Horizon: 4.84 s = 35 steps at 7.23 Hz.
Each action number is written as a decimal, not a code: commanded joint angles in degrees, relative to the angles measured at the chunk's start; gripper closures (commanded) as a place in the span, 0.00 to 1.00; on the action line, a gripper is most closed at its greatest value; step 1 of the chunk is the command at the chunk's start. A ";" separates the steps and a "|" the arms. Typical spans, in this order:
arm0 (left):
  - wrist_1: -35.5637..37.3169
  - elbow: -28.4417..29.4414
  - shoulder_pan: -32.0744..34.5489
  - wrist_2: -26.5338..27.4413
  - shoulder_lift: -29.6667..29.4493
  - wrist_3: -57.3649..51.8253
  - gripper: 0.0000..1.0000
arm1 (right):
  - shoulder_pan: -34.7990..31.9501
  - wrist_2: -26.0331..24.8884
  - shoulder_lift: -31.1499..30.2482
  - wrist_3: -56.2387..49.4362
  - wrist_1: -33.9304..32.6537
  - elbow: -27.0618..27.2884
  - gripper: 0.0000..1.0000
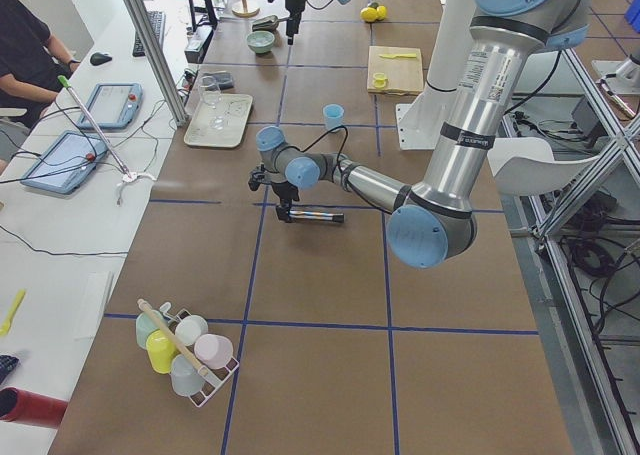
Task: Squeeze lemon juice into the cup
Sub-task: 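Raise the right gripper from the cup while the left gripper reaches the rod, then grasp the metal rod with the left gripper while the right arm withdraws, then lift the metal rod with the left gripper while the right arm withdraws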
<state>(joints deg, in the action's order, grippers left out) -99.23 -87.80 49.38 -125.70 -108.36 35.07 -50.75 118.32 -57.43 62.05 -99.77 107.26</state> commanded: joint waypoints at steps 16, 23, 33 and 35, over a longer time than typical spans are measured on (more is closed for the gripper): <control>12.72 -8.95 2.12 5.35 -0.35 -0.97 1.00 | -7.24 4.62 -3.63 -10.41 -1.04 -0.04 0.00; 8.80 -17.83 7.22 16.69 -9.76 4.83 1.00 | -23.05 9.73 -20.67 -46.01 -0.52 -2.06 0.00; -32.92 -19.70 7.13 21.72 -8.01 8.70 1.00 | -41.18 16.89 -34.42 -69.70 8.60 -12.33 0.00; -35.41 -20.38 7.04 21.90 -8.01 9.14 1.00 | -41.18 17.12 -34.51 -69.09 11.08 -12.95 0.00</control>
<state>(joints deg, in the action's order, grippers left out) -133.06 -107.80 56.43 -103.85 -116.42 43.98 -91.93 135.76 -92.15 -7.41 -89.85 94.70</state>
